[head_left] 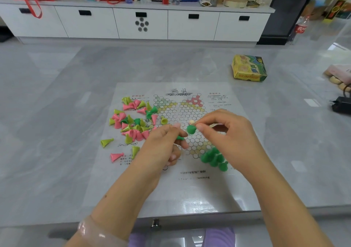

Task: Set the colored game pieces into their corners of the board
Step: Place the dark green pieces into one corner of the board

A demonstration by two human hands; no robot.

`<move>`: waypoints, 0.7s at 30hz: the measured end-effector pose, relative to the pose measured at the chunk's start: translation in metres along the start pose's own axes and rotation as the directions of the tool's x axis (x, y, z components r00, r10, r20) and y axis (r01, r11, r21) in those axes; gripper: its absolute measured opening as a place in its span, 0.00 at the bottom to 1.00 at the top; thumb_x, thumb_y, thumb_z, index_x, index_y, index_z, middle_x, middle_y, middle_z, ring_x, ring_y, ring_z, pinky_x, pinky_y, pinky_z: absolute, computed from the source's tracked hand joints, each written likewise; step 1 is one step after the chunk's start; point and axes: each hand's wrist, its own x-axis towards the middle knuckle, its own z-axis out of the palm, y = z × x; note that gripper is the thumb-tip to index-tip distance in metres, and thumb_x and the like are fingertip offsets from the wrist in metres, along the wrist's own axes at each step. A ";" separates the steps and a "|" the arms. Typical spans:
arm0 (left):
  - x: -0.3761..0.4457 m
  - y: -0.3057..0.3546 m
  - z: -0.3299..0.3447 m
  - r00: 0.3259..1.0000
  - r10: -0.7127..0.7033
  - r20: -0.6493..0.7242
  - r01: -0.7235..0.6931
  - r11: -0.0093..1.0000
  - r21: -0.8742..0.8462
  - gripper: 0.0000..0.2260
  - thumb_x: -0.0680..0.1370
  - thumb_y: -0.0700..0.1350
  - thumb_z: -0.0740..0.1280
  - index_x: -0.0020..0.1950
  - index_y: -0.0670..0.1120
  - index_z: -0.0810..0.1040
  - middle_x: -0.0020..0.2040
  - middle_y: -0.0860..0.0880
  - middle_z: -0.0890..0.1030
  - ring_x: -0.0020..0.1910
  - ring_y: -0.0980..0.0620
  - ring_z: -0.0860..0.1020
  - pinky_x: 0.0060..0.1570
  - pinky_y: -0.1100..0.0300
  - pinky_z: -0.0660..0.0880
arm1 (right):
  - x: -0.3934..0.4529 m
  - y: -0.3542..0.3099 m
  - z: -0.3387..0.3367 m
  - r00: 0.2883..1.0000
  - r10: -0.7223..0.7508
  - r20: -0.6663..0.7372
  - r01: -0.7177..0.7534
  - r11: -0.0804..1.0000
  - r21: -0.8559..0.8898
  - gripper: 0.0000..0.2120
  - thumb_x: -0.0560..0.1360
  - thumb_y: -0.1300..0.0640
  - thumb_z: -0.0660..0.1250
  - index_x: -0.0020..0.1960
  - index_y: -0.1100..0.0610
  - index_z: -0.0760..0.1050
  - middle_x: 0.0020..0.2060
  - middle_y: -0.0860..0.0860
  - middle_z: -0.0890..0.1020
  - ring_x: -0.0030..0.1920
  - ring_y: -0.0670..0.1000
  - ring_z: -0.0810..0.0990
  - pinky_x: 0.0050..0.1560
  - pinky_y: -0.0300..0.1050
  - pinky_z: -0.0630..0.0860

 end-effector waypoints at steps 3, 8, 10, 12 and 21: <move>0.003 -0.001 -0.004 0.998 -0.047 -0.034 0.045 0.997 -0.057 0.10 0.80 0.44 0.56 0.43 0.43 0.74 0.29 0.50 0.71 0.20 0.57 0.62 0.20 0.66 0.58 | 0.004 0.011 -0.008 0.984 0.141 -0.112 -0.137 0.990 0.046 0.05 0.72 0.57 0.69 0.38 0.49 0.80 0.43 0.43 0.80 0.46 0.41 0.77 0.51 0.38 0.74; 0.009 -0.002 -0.009 0.995 -0.049 -0.086 0.046 0.998 -0.038 0.11 0.78 0.42 0.56 0.45 0.44 0.78 0.34 0.49 0.71 0.20 0.57 0.63 0.22 0.65 0.58 | 0.007 0.027 -0.007 0.966 0.248 -0.077 -0.258 0.946 -0.195 0.04 0.72 0.57 0.68 0.39 0.54 0.79 0.50 0.45 0.76 0.51 0.43 0.72 0.51 0.33 0.64; 0.009 -0.002 -0.011 0.995 -0.029 -0.091 0.031 0.999 0.012 0.11 0.78 0.40 0.56 0.47 0.46 0.79 0.36 0.49 0.72 0.22 0.57 0.64 0.24 0.64 0.59 | 0.009 0.028 -0.006 0.970 0.235 -0.059 -0.242 0.929 -0.282 0.03 0.72 0.58 0.68 0.40 0.55 0.80 0.48 0.45 0.74 0.50 0.43 0.70 0.44 0.29 0.61; 0.009 -0.002 -0.012 0.997 0.003 -0.080 0.002 0.998 0.056 0.13 0.78 0.37 0.56 0.49 0.48 0.78 0.39 0.50 0.74 0.22 0.57 0.64 0.23 0.66 0.61 | 0.009 0.029 -0.007 0.974 0.222 -0.036 -0.221 0.915 -0.337 0.03 0.72 0.59 0.68 0.41 0.56 0.80 0.46 0.45 0.73 0.49 0.43 0.69 0.43 0.27 0.59; 0.008 -0.003 -0.018 0.997 0.077 -0.018 -0.074 0.989 0.130 0.05 0.77 0.40 0.62 0.48 0.49 0.75 0.39 0.54 0.83 0.20 0.61 0.65 0.28 0.65 0.64 | 0.008 0.033 -0.009 0.973 0.232 0.006 -0.206 0.876 -0.436 0.04 0.72 0.58 0.68 0.42 0.57 0.81 0.46 0.45 0.72 0.48 0.43 0.69 0.40 0.28 0.57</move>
